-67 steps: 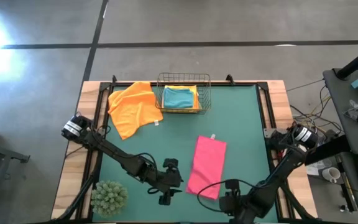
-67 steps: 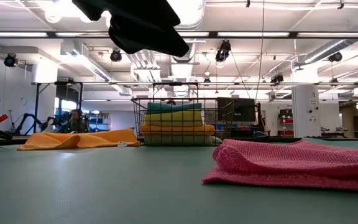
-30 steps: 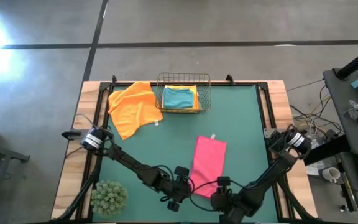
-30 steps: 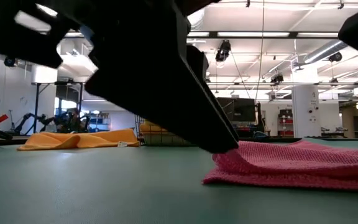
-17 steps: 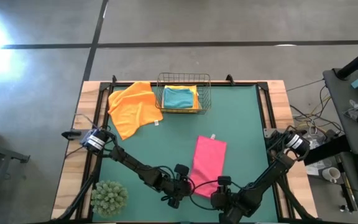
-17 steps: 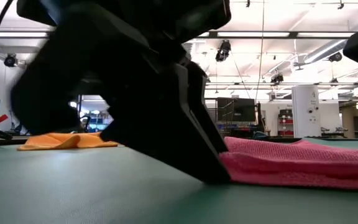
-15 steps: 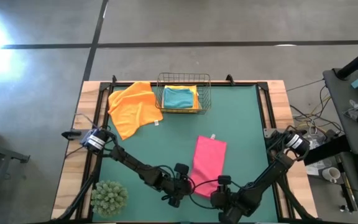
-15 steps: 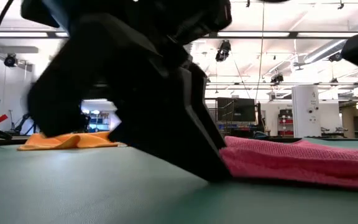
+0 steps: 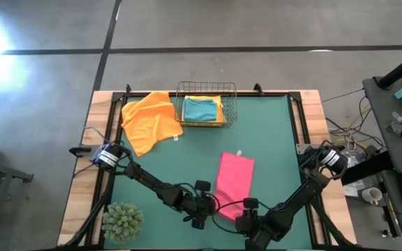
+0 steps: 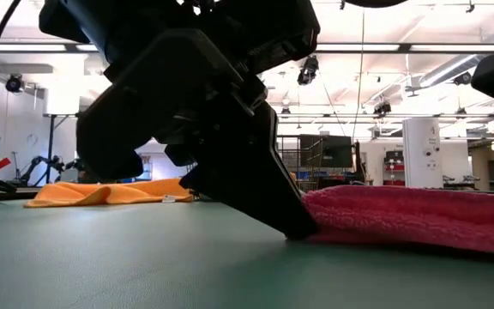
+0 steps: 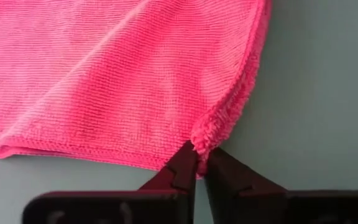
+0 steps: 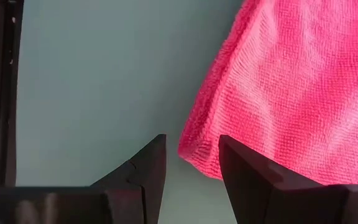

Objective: Fold microfiber towels
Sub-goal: Fold the pink microfiber cloth

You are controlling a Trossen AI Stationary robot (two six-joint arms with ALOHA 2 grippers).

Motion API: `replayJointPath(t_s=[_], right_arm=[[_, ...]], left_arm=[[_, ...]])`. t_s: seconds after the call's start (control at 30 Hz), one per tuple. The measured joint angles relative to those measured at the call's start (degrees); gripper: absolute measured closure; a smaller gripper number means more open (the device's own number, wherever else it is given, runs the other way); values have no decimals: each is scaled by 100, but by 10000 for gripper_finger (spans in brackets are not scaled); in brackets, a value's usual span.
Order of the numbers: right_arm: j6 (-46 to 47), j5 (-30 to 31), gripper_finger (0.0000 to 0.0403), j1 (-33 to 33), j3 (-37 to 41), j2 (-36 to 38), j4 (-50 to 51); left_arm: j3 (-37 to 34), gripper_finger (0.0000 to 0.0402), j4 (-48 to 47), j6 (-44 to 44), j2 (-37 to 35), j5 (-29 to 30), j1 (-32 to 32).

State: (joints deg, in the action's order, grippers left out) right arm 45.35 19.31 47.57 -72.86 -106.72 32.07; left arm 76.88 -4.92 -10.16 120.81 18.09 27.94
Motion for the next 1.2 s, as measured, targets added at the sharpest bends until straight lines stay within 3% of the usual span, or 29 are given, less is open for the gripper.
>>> replayJointPath(t_s=[0.47,0.57,0.77,0.93,1.07,1.2], right_arm=[[-189,-9,268,-175,151,-157,-109],[-187,-44,294,-186,157,-161,-135],[-122,-210,385,-195,91,-164,-113],[1,-262,393,-178,-125,-116,41],[198,-257,394,-98,-384,21,500],[510,-239,394,57,-602,112,873]], left_arm=[[-4,386,48,-6,0,-22,4],[-4,386,48,-10,0,-24,4],[70,386,8,-135,-13,-61,23],[337,386,-248,-701,-80,-296,64],[688,386,-635,-765,-79,-1060,99],[1088,386,-1603,-911,-81,-1106,193]])
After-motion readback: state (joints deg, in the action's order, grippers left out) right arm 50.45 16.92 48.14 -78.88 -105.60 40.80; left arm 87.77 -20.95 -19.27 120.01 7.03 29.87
